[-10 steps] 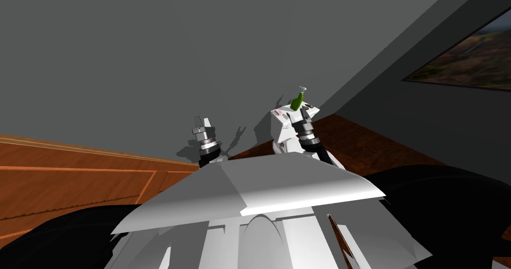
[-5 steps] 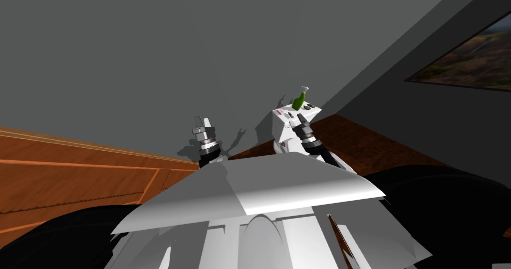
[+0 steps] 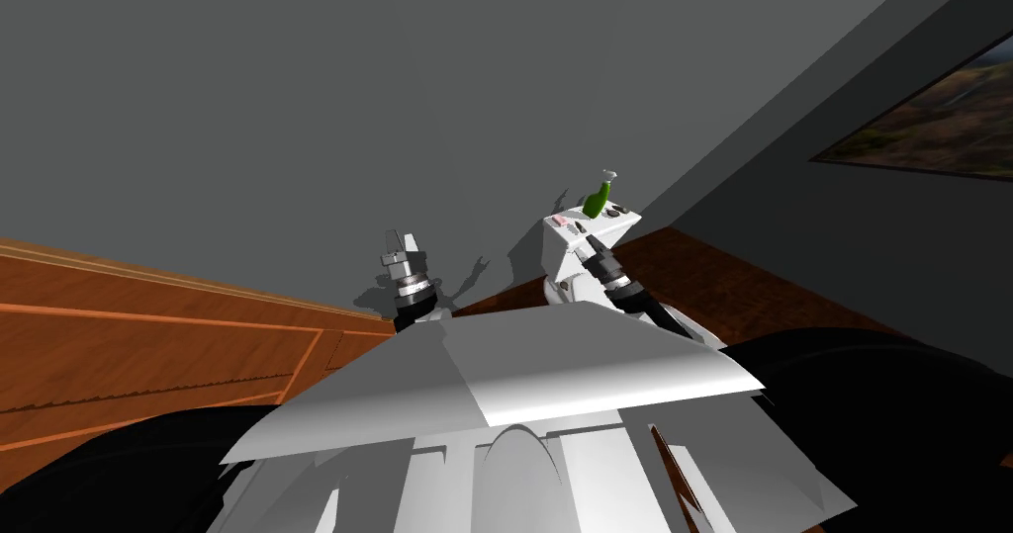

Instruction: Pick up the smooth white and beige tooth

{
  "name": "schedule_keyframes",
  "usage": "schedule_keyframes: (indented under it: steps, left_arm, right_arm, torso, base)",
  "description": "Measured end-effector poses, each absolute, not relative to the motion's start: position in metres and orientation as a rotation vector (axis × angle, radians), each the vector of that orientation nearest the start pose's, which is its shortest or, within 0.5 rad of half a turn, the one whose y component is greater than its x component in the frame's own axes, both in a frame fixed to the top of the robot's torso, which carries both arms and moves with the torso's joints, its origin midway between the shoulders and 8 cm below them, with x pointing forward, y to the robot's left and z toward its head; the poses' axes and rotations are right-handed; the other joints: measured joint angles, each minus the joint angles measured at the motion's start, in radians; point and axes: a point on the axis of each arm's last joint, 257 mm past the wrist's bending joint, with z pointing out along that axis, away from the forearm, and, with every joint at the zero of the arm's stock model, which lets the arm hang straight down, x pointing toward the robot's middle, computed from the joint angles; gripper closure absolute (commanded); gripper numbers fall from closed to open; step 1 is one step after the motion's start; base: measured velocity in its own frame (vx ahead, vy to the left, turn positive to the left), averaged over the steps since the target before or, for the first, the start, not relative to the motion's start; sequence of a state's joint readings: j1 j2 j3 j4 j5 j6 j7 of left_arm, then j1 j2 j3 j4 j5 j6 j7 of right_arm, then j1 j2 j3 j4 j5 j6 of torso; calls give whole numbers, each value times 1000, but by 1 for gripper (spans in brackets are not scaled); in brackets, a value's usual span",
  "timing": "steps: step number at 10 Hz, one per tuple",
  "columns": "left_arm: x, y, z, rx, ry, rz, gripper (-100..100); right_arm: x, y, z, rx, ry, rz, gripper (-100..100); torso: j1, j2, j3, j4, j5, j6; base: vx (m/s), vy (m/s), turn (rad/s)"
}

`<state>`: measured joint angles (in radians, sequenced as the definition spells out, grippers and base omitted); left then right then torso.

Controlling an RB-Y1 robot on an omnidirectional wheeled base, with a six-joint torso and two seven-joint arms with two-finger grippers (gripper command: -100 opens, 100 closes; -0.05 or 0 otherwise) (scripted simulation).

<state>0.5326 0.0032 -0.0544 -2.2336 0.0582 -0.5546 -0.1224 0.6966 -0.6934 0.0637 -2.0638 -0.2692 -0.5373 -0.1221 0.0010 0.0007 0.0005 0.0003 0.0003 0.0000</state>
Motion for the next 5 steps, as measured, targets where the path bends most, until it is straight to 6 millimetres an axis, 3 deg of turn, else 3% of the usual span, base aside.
schedule_keyframes:
  steps: [3,5]
  left_arm:
    - [342,273,3,-672,625,-1261,0]
    - [342,273,3,-672,625,-1261,0]
  right_arm:
    - [327,-311,-174,823,1399,1338,-100]
    - [323,-315,-183,814,1460,1318,-100]
  torso:
    - [1,0,0,0,0,0]
    - [0,0,0,0,0,0]
  base:
    - [-9,38,27]
    - [-9,26,24]
